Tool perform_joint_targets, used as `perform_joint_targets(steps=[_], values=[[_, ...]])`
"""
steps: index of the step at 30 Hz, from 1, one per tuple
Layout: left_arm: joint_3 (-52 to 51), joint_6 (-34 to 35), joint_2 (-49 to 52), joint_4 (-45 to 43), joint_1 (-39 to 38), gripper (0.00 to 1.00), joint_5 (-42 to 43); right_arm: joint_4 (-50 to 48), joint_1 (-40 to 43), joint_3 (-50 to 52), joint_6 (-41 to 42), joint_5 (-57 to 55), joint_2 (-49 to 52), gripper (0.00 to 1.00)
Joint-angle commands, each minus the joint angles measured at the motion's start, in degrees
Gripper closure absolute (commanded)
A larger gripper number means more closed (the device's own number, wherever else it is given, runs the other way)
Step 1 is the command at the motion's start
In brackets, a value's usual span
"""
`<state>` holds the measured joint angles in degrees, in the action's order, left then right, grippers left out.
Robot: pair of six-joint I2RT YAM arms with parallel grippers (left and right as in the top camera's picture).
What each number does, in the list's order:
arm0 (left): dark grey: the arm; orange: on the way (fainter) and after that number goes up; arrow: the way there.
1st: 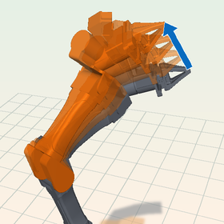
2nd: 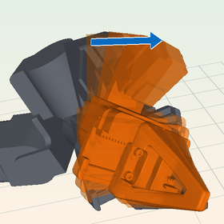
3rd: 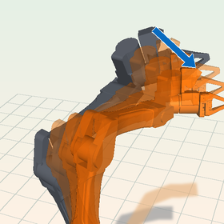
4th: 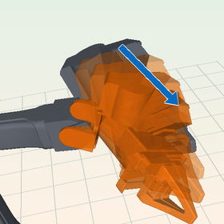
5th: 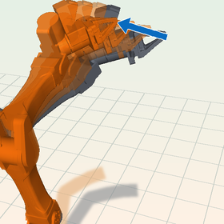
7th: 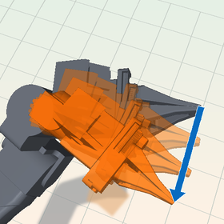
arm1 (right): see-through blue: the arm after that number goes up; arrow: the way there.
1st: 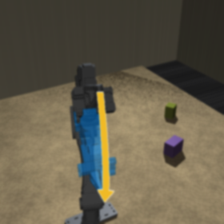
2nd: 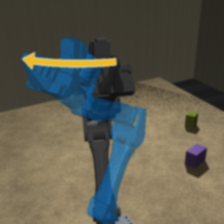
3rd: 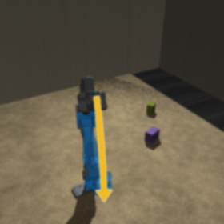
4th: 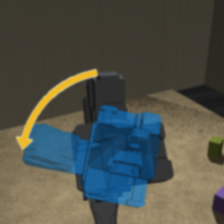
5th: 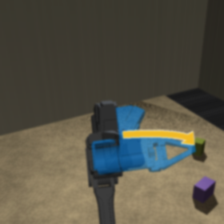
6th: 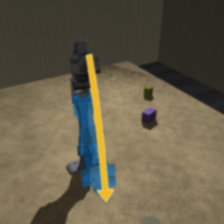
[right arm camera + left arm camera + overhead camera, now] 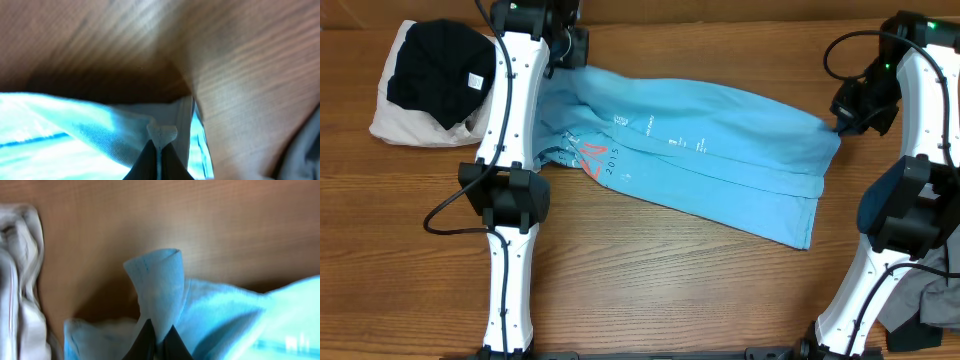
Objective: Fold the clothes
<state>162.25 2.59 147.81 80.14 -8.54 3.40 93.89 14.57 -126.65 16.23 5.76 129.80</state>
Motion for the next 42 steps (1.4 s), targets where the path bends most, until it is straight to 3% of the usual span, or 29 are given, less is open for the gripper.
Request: perform_joint_targets(steps=[1, 9, 17, 21, 25, 28, 29, 30, 31, 33, 35, 42], values=[[0.98, -1.31, -1.73, 4.85, 0.52, 0.96, -0.57, 1.77, -0.52, -1.57, -0.63, 0.55, -4.33, 0.96], [0.98, -1.33, -1.73, 14.12, 1.90, 0.96, -2.47, 1.97, -0.72, 6.32, -1.66, -0.79, -13.18, 0.96], [-0.35, -1.38, -1.55, 16.68, 2.95, 0.96, -4.46, -14.67, 0.48, 38.75, -1.68, -0.74, -22.86, 0.96], [-4.00, -2.64, -1.55, 16.68, 2.89, 0.96, -4.44, -23.12, 1.18, 48.24, -1.64, -0.46, -22.86, 0.96], [-9.60, -2.86, -1.55, 15.56, 2.84, 0.96, -4.44, -26.18, 1.97, 51.47, -1.64, -0.24, -22.86, 0.96], [-13.88, -2.86, -1.55, 13.70, 2.84, 0.96, -4.44, -26.16, 2.78, 51.58, -1.44, 0.17, -22.86, 0.84], [-15.37, -2.86, -1.55, 13.05, 2.84, 0.96, -4.44, -26.10, 2.89, 51.60, -1.44, 0.42, -22.86, 0.70], [-16.41, -2.86, -1.55, 12.72, 2.84, 0.90, -4.44, -25.94, 2.95, 51.60, -1.44, 0.57, -22.86, 0.53], [-17.20, -2.99, -1.55, 12.57, 2.84, 0.77, -4.46, -25.86, 2.97, 51.60, -1.44, 0.59, -22.86, 0.42], [-18.53, -4.20, -1.55, 12.50, 2.84, 0.51, -4.46, -25.66, 2.97, 51.60, -1.49, 0.81, -22.86, 0.31], [-18.82, -4.57, -1.55, 12.61, 2.91, 0.39, -4.46, -25.73, 2.97, 51.82, -1.51, 1.16, -22.86, 0.27], [-14.05, -4.79, -1.84, 13.99, 3.02, 0.37, -3.76, -29.62, 2.19, 55.78, -1.68, 2.29, -22.84, 0.27]])
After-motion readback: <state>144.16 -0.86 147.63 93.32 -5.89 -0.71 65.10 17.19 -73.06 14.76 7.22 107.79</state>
